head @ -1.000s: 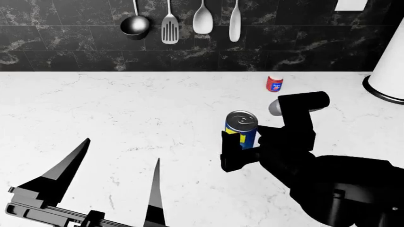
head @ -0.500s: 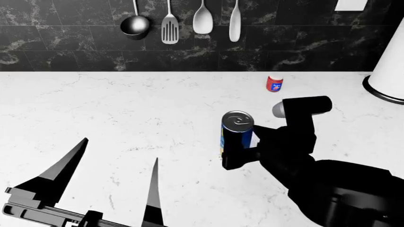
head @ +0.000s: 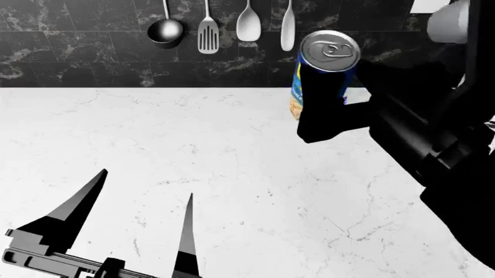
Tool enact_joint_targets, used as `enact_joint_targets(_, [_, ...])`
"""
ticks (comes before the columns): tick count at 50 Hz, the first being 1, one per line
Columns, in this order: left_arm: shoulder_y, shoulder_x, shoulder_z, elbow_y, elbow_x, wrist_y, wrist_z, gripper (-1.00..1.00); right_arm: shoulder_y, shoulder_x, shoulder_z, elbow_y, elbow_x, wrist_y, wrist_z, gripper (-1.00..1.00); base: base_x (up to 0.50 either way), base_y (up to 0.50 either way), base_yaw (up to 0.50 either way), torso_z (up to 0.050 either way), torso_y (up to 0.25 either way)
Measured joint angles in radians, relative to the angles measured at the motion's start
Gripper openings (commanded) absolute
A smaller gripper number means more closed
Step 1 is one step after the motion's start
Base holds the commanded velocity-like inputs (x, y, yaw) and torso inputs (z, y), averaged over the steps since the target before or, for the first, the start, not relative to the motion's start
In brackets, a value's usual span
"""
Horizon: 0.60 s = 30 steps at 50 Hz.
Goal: Pick the cans from the counter and place them in their designated side in the cabinet.
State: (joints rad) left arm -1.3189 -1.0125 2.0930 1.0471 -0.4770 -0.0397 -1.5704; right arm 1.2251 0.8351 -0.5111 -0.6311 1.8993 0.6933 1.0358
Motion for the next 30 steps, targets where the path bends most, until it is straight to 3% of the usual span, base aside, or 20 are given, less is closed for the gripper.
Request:
enact_joint_targets(10, [-0.060, 0.015, -0.001, -0.008, -0.082, 0.026, 0.011, 1.00, 0.343, -0.009, 0.010, 0.032, 0.111, 0.061, 0.130, -1.00, 0.00, 0.00, 0.00, 0.000, 0.000])
enact_joint_targets(19, [-0.131, 0.053, -0.042, -0.086, -0.225, 0.074, 0.081, 1.00, 0.730, -0.088, -0.018, 0.219, -0.139, 0.160, 0.040, -1.00, 0.00, 0.00, 0.00, 0.000, 0.000])
enact_joint_targets(30, [-0.169, 0.076, -0.071, -0.129, -0.308, 0.090, 0.119, 1.00, 0.985, -0.202, -0.087, 0.489, -0.505, 0.178, -0.174, -1.00, 0.00, 0.00, 0.00, 0.000, 0.000])
